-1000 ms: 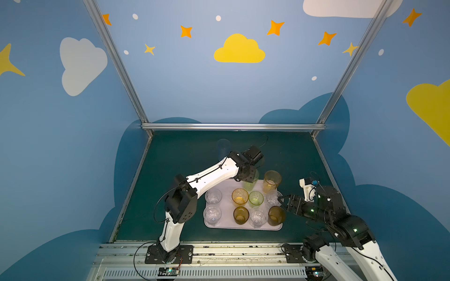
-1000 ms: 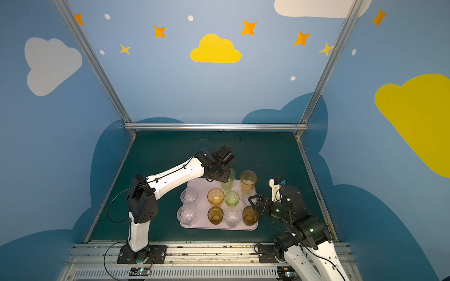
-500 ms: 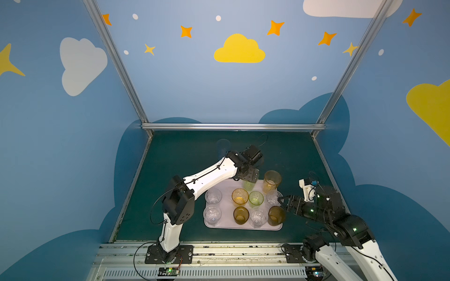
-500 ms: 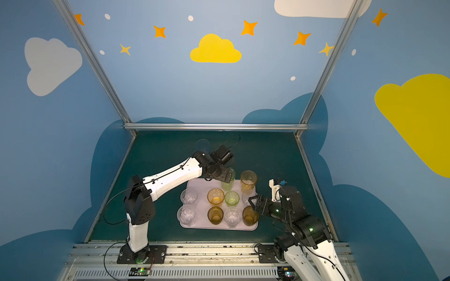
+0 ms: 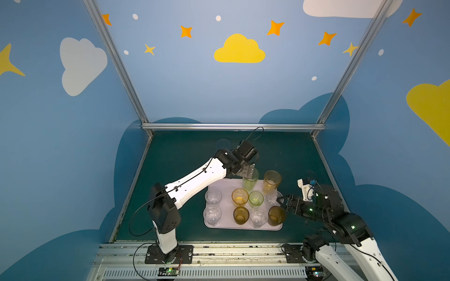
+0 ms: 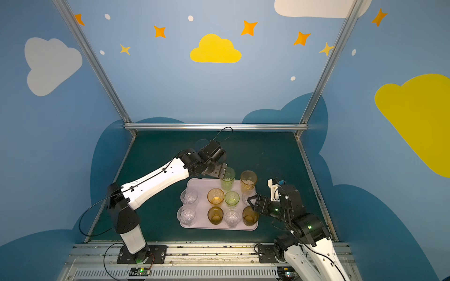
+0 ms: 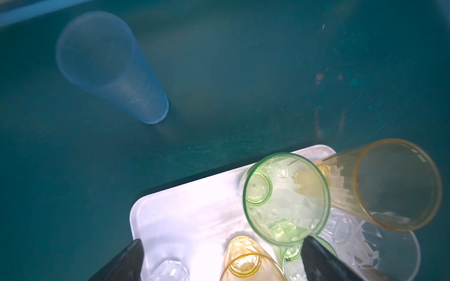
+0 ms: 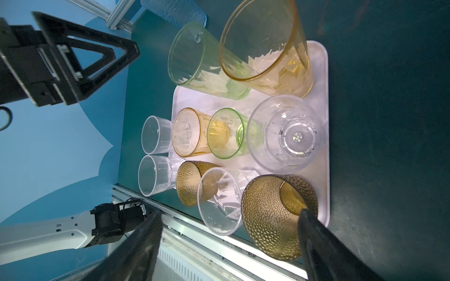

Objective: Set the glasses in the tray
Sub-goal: 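Withdraw the left gripper toward the robot while the right gripper rises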

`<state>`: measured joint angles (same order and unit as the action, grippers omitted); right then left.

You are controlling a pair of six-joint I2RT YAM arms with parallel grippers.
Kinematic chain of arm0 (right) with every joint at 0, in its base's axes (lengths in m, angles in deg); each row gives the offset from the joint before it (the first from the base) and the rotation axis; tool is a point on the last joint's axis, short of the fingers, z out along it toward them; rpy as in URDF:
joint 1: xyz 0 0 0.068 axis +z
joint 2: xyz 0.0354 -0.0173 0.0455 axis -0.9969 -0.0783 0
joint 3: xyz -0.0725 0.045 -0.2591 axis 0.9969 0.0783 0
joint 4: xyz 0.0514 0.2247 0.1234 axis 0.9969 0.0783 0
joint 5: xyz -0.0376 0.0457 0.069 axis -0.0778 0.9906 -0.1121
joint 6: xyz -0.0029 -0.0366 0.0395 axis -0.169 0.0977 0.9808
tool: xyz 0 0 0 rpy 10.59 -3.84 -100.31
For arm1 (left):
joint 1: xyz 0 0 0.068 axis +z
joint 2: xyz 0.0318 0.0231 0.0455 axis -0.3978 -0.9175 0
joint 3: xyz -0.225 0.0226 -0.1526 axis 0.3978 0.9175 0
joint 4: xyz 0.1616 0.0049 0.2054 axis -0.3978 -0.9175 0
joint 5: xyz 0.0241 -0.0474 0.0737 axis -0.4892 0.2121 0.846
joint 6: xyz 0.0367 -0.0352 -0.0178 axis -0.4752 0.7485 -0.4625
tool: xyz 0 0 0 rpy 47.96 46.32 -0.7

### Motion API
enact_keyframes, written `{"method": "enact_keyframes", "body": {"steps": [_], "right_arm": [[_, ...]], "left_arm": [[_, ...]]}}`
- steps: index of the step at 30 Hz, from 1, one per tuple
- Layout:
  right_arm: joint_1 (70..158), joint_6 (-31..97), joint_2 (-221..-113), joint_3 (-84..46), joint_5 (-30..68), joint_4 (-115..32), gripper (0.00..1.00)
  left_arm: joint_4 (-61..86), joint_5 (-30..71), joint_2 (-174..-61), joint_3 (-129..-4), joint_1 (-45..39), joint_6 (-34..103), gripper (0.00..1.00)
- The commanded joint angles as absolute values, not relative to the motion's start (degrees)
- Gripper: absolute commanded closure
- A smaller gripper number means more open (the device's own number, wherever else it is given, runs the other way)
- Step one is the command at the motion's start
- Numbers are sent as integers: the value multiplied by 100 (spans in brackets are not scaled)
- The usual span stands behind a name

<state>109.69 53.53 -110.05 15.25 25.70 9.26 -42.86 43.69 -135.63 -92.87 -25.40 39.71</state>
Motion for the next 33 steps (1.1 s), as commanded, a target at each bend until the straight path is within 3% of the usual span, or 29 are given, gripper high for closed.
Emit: {"method": "enact_keyframes", "body": {"steps": [1,14,27,33], "right_arm": [[10950,5323,-11170,1475,2723,741,14],[10946,5590,-11585,1356,2596,-158,14],[11060,5661,-13143,711,2341,-974,14],[11520,5724,-13434,367,1698,-1090,14]], "left_arm": [[-4089,4454,-13049,-9015,-2549,4077,0],[-3066,4868,-10360,-6403,-2534,4796,0],[-3596,5148,-8322,-4935,-2464,5454,0],[-3869,4993,-7909,-4729,-2319,5388,0]]}}
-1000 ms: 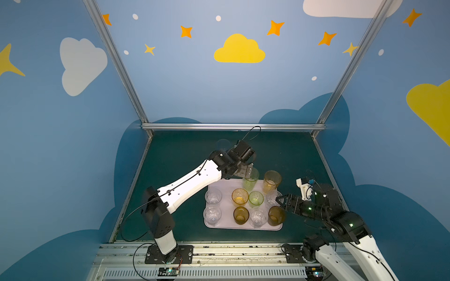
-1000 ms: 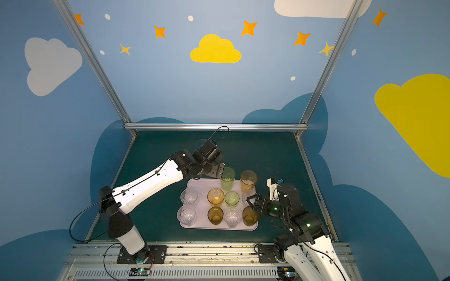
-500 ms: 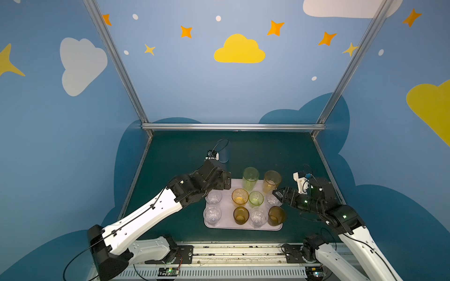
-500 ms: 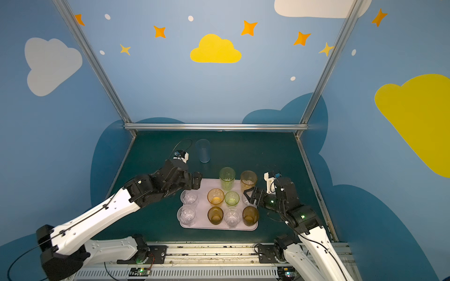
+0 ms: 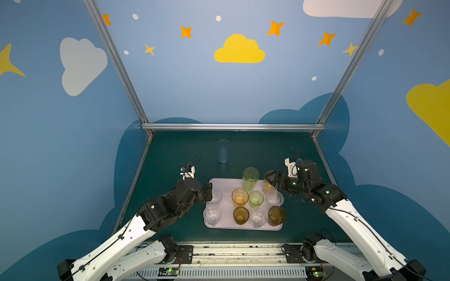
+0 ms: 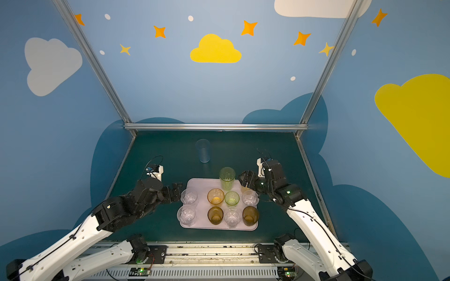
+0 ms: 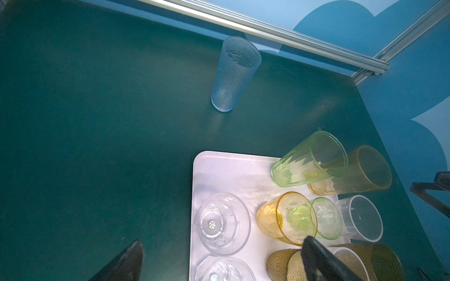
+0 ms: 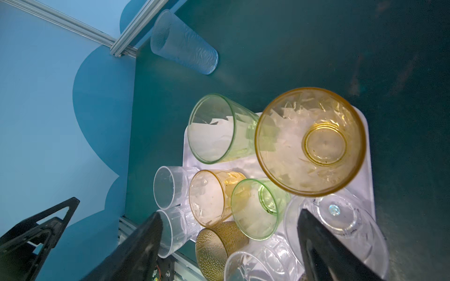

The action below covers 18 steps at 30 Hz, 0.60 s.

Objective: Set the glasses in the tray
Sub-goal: 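Withdraw the left gripper toward the robot while the right gripper rises, then reach the right gripper to the frosted blue glass beyond the tray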

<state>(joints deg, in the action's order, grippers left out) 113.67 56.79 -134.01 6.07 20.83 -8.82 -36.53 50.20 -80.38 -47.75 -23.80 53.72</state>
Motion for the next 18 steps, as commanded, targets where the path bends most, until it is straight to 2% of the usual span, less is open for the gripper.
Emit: {"method": "enact_keyframes", "body": {"steps": [1,7,18], "right_arm": [[11606,5719,-13495,308,1598,-1108,14],[12053,5687,-14031,-184,1268,-1135,14],[12413,5493,-15604,-1529,1515,-1258,14]], "left_arm": [[-3873,4931,-7856,-4706,-2274,5363,0],[-3727,4421,-7590,-4549,-1996,5343,0],[-3670,3518,-7513,-4473,-1718,5296,0]]}}
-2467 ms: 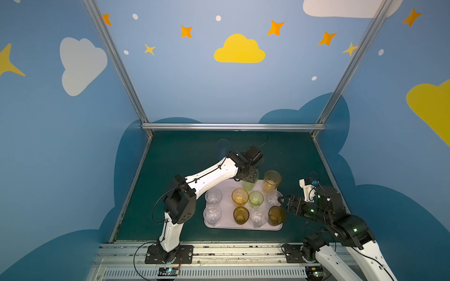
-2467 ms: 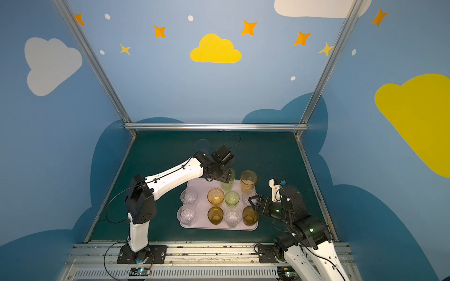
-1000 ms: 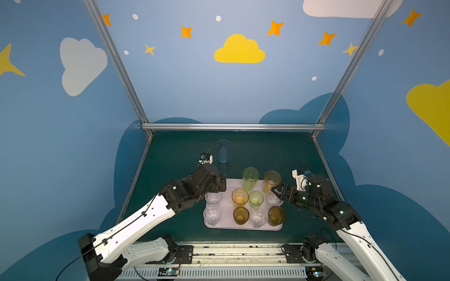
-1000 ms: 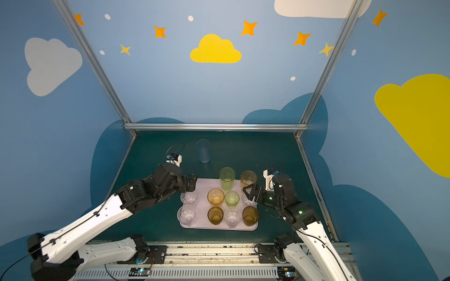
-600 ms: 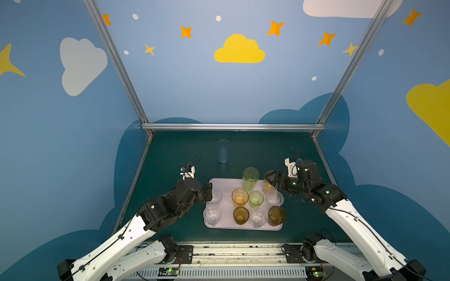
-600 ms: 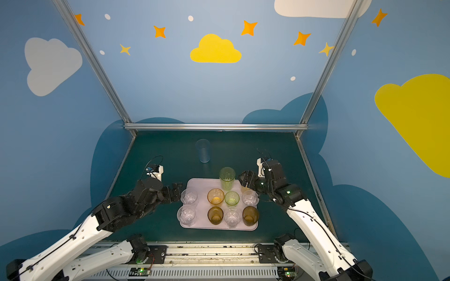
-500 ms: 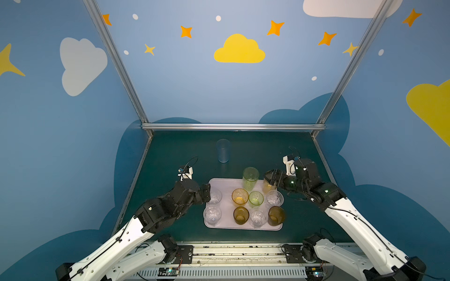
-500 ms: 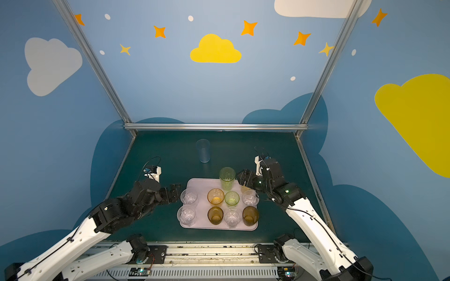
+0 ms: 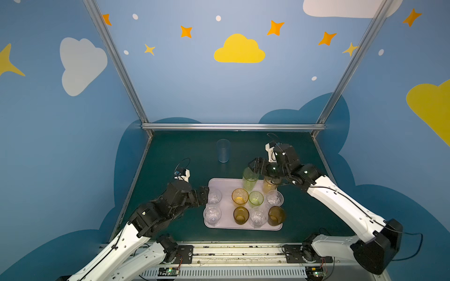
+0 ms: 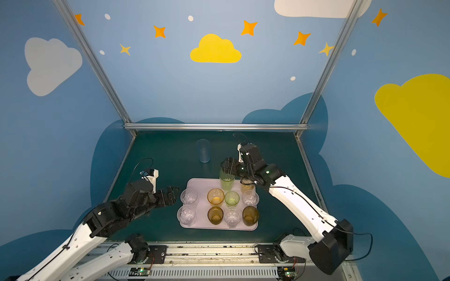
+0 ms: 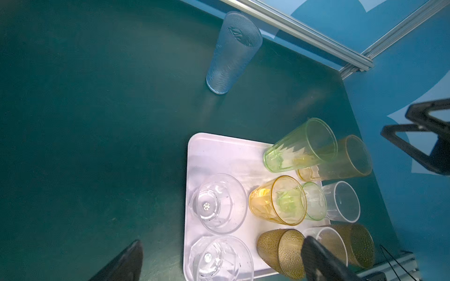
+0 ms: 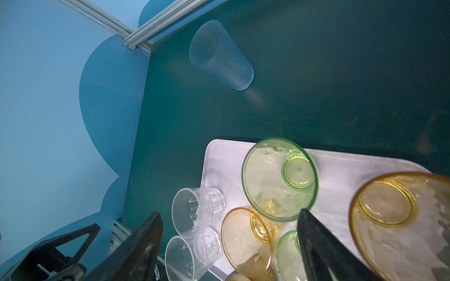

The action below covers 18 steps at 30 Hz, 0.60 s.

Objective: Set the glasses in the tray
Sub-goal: 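Reach the right gripper to the frosted blue glass beyond the tray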

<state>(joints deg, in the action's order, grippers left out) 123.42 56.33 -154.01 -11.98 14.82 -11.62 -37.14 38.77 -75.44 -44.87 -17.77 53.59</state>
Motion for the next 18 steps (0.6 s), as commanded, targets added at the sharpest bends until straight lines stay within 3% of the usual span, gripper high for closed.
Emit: {"method": "enact_keyframes", "body": {"steps": [1,18], "right_arm": [[12434,5466,-15709,-1615,1506,-1281,14],[12396,4924,-18095,-3897,1682,-1055,14]], "left_arm": [[-3625,3426,-7513,-4465,-1703,5291,0],[-3426,2404,-7950,-4642,-1055,5168,0]]}}
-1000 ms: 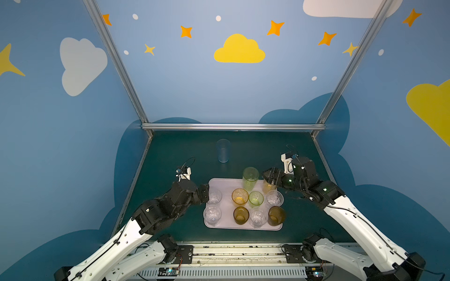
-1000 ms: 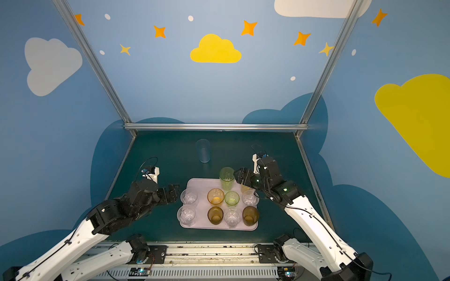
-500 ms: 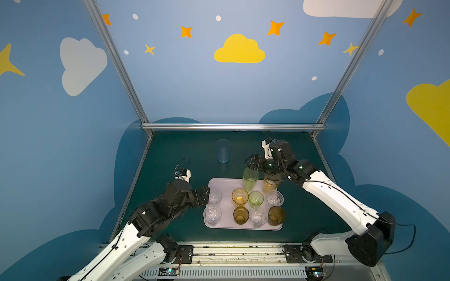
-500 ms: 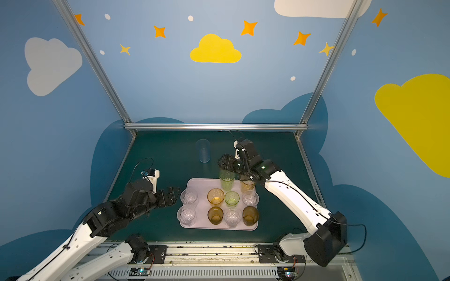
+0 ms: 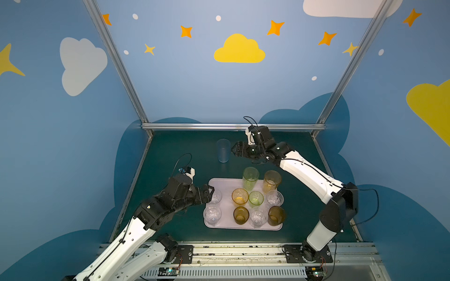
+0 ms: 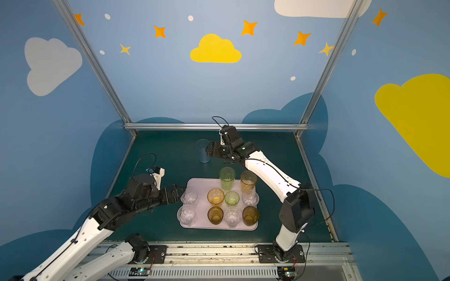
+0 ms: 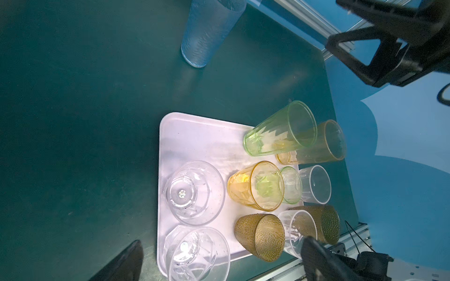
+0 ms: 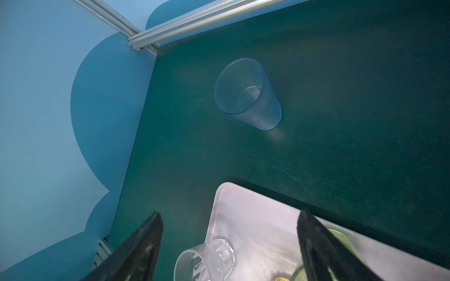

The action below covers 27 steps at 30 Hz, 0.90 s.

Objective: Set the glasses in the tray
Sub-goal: 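Reach the right gripper to the frosted blue glass beyond the tray, then lower the right gripper around the frosted blue glass rim and close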

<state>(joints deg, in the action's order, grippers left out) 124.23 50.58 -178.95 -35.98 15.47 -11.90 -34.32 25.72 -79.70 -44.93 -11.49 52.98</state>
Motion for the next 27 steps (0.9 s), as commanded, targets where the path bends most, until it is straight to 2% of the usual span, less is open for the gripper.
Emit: {"method": "enact_keyframes", "body": {"steps": [1,11,16,19,23,27], "right_arm": [[12383,4930,-18230,-4023,1726,-1035,15],[12256,4968,-19071,-4863,1927,-809,18],[12190,4990,-19246,-4979,1870,-844,23],[12141,4990,-19410,-5129,1866,-838,29],[12063,5012,-19670,-5377,1875,-829,48],[12014,5030,-19907,-5592,1903,-810,52]], "left_arm": [[-3393,2381,-7942,-4638,-1002,5151,0],[-3267,2207,-7935,-4598,-739,5039,0],[-3214,2220,-7935,-4539,-671,5012,0],[-3199,2220,-7944,-4514,-644,5045,0],[-3188,2256,-7927,-4480,-612,5112,0],[-3207,2373,-7866,-4447,-595,5168,0]]}}
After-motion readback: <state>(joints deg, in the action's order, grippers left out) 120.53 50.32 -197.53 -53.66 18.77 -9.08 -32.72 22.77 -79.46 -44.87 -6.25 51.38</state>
